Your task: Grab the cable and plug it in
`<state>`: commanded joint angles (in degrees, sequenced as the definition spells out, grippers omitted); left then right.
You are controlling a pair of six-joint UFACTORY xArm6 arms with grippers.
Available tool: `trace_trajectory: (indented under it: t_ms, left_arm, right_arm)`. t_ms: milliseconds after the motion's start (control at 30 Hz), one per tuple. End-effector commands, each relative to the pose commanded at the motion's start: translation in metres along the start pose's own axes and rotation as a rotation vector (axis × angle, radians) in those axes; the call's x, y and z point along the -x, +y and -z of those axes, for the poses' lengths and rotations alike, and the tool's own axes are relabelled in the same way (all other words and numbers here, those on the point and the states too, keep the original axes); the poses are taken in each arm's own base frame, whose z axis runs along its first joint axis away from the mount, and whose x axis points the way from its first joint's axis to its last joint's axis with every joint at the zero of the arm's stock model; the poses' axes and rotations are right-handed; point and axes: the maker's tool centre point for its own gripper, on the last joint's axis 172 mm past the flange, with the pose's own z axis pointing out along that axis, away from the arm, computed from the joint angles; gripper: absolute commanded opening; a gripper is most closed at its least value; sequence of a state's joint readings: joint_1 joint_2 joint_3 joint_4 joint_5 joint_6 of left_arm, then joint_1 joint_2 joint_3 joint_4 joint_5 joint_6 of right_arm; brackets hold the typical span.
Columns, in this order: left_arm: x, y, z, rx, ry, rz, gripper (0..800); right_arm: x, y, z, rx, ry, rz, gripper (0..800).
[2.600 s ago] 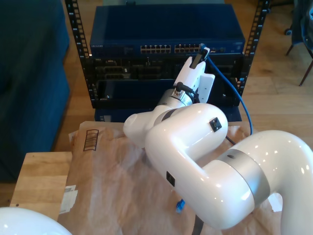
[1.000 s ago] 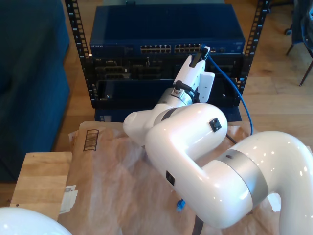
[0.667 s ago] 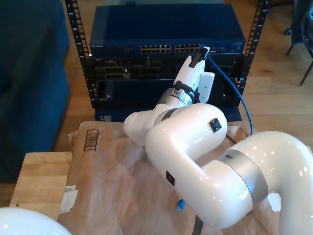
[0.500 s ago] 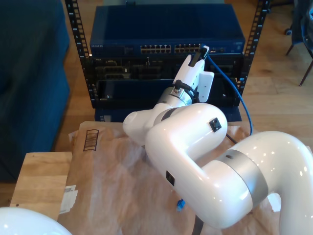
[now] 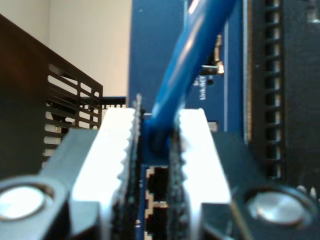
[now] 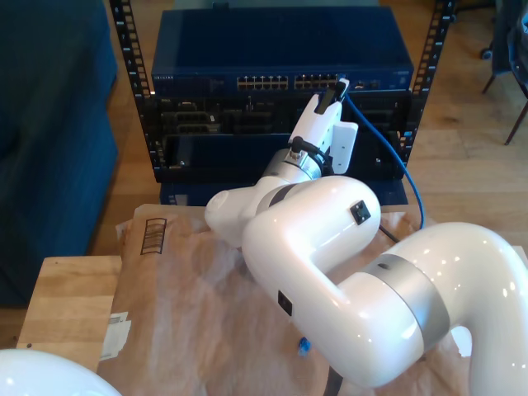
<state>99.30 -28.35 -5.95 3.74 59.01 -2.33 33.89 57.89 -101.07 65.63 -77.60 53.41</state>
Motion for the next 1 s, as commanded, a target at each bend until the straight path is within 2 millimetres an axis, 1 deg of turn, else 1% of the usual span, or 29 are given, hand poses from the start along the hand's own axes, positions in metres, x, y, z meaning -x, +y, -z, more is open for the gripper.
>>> trace_trajectory:
  t_ms: [133, 200, 300, 433, 500, 533, 567, 600, 633, 667, 733, 800, 867, 967, 1000]
  left_arm:
    - [0.0, 0.0, 0.0, 0.0, 0.0, 0.0, 800]
    - [0.0, 0.0, 0.0, 0.0, 0.0, 0.0, 800]
    - [0.0, 0.0, 0.0, 0.0, 0.0, 0.0, 800]
    - [0.0, 0.0, 0.0, 0.0, 0.0, 0.0, 800]
    - [0.0, 0.0, 0.0, 0.0, 0.0, 0.0, 800]
    - [0.0, 0.0, 0.0, 0.0, 0.0, 0.0, 800]
    - [0.0, 0.0, 0.0, 0.0, 0.0, 0.0, 800]
    - [0.0, 0.0, 0.0, -0.001, 0.0, -0.001, 800]
    - [0.0, 0.0, 0.0, 0.0, 0.0, 0.0, 800]
    - [0.0, 0.0, 0.0, 0.0, 0.0, 0.0, 800]
    - [0.0, 0.0, 0.0, 0.0, 0.0, 0.0, 800]
    - [0.0, 0.0, 0.0, 0.0, 0.0, 0.0, 800]
    - [0.0, 0.0, 0.0, 0.0, 0.0, 0.0, 800]
    - [0.0, 0.0, 0.0, 0.0, 0.0, 0.0, 800]
    - [0.0, 0.0, 0.0, 0.0, 0.0, 0.0, 800]
  right_arm:
    - [0.001, 0.001, -0.002, -0.002, 0.001, -0.007, 0]
    - [0.004, -0.007, -0.004, -0.014, 0.002, -0.024, 0]
    - [0.007, -0.01, -0.005, -0.02, 0.003, -0.02, 0]
    - [0.008, -0.009, -0.004, -0.018, 0.0, -0.019, 2]
    - [0.008, -0.008, -0.003, -0.016, -0.002, -0.017, 93]
    - [0.009, -0.008, -0.002, -0.015, -0.004, -0.017, 124]
    - [0.01, -0.007, 0.0, -0.015, -0.006, -0.015, 183]
    - [0.01, -0.006, 0.001, -0.015, -0.007, -0.013, 201]
    - [0.008, -0.003, 0.001, -0.011, -0.005, -0.006, 209]
    - [0.007, -0.003, 0.001, -0.009, -0.004, -0.002, 236]
    - [0.004, 0.001, 0.003, 0.0, -0.006, 0.015, 255]
    - [-0.001, -0.006, 0.005, 0.006, -0.007, 0.025, 271]
    - [-0.012, -0.005, 0.008, 0.029, 0.004, 0.043, 283]
    - [-0.033, -0.015, 0.016, 0.059, 0.011, 0.075, 297]
    - [-0.041, -0.017, 0.018, 0.071, 0.012, 0.091, 321]
